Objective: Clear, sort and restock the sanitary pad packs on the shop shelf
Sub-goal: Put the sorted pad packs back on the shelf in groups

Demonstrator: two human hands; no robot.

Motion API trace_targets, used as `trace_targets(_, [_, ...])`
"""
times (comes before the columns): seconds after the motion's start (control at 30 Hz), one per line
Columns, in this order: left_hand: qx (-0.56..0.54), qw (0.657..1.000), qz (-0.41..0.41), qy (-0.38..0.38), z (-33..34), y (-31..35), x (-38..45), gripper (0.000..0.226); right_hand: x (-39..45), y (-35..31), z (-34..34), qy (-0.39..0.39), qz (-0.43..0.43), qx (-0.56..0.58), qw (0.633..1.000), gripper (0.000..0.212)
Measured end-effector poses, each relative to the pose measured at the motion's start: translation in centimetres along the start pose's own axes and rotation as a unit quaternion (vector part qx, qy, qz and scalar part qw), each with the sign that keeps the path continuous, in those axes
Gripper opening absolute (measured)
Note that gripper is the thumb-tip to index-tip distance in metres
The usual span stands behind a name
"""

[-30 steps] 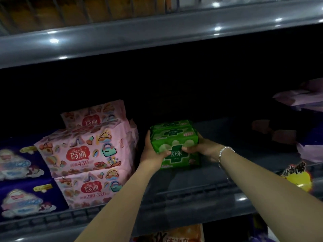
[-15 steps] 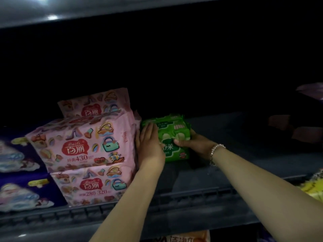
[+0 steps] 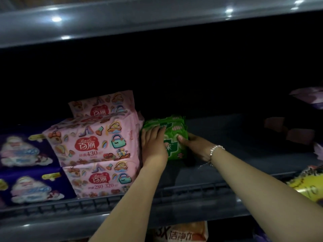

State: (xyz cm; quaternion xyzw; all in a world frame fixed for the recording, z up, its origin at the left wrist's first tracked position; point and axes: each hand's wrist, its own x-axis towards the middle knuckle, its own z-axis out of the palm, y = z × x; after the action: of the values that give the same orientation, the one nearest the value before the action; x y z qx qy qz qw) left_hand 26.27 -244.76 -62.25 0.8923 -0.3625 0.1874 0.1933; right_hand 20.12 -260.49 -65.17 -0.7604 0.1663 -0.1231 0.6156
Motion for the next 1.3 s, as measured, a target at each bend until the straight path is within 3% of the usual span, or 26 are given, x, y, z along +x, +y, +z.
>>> trace_targets(0.03, [-0.001,1.000,0.003,-0.008,-0.2,0.0,0.0,0.058,-0.3,0.0,-0.1,0.008,0.005,-0.021,1.000,0.091])
trace_targets(0.13, [-0.040,0.998,0.035,-0.015,-0.6,-0.2,-0.8,0.060,-3.6,-1.4,0.1,0.069,0.007,-0.040,0.997,0.057])
trace_targets(0.23, [-0.164,0.985,0.040,0.024,-2.0,0.4,-3.5,0.057,-7.8,-3.0,0.3,0.128,-0.039,-0.083,0.987,0.054])
trace_targets(0.4, [-0.259,0.963,0.055,0.049,-5.7,0.9,-10.9,0.038,-16.1,-4.6,3.6,0.135,-0.134,-0.107,0.976,0.046])
trace_targets(0.63, [-0.304,0.952,0.009,0.030,-8.9,-1.3,-22.7,0.028,-24.8,-0.7,11.4,0.077,-0.128,-0.089,0.985,0.036])
trace_targets(0.87, [-0.277,0.954,-0.115,-0.013,-6.3,-6.7,-32.1,0.029,-28.7,5.1,18.7,-0.003,-0.046,-0.061,0.997,0.023])
trace_targets(1.1, [-0.267,0.914,-0.291,-0.086,-3.4,-12.3,-38.3,0.031,-29.4,10.2,24.4,-0.107,0.098,-0.102,0.984,0.035])
trace_targets(1.3, [-0.238,0.883,-0.361,-0.182,-1.8,-15.7,-41.9,0.040,-29.4,12.5,27.4,-0.178,0.159,-0.166,0.957,0.044])
